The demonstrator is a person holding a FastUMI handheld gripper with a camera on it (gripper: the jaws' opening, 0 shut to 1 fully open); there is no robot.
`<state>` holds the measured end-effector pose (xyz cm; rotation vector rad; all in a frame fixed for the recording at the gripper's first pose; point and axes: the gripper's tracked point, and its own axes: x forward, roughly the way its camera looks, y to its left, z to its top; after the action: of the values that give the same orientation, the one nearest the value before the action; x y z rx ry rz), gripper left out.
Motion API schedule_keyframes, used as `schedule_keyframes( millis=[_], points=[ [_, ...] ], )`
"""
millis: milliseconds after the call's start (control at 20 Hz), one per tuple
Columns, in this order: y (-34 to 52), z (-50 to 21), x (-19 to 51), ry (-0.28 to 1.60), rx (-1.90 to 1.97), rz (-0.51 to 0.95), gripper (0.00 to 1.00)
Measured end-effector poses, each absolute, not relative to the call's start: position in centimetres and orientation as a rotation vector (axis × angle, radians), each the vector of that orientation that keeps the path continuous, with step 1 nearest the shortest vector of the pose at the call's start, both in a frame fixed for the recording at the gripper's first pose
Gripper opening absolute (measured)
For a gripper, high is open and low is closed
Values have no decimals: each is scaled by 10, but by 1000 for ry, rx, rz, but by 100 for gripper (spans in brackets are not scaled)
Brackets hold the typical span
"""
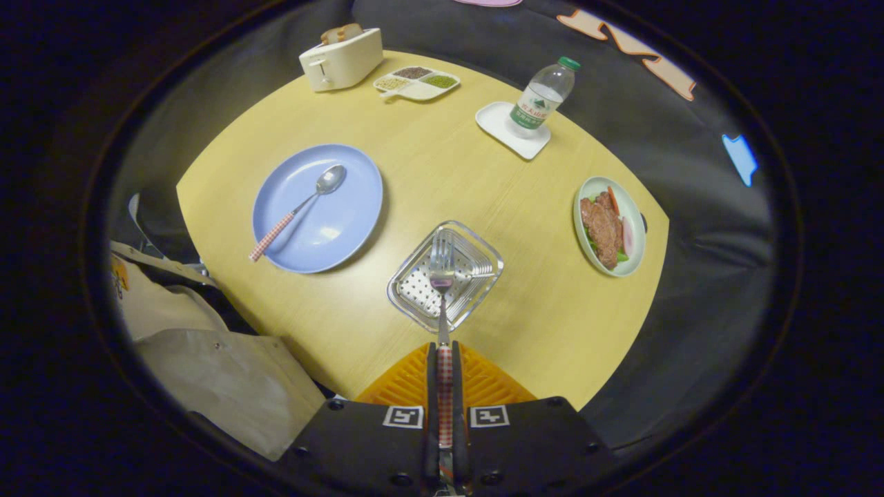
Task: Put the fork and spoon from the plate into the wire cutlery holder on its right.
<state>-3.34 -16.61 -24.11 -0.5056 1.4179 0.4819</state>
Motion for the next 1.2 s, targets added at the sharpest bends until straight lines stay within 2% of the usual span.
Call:
schedule_keyframes(
  millis=[750, 1100, 1200],
  points=[
    [-162, -276, -24, 1614, -638, 555, 11],
    [-155, -284, -20, 1634, -660, 561, 11],
    [-155, -282, -16, 1615, -660, 553, 15]
  ],
)
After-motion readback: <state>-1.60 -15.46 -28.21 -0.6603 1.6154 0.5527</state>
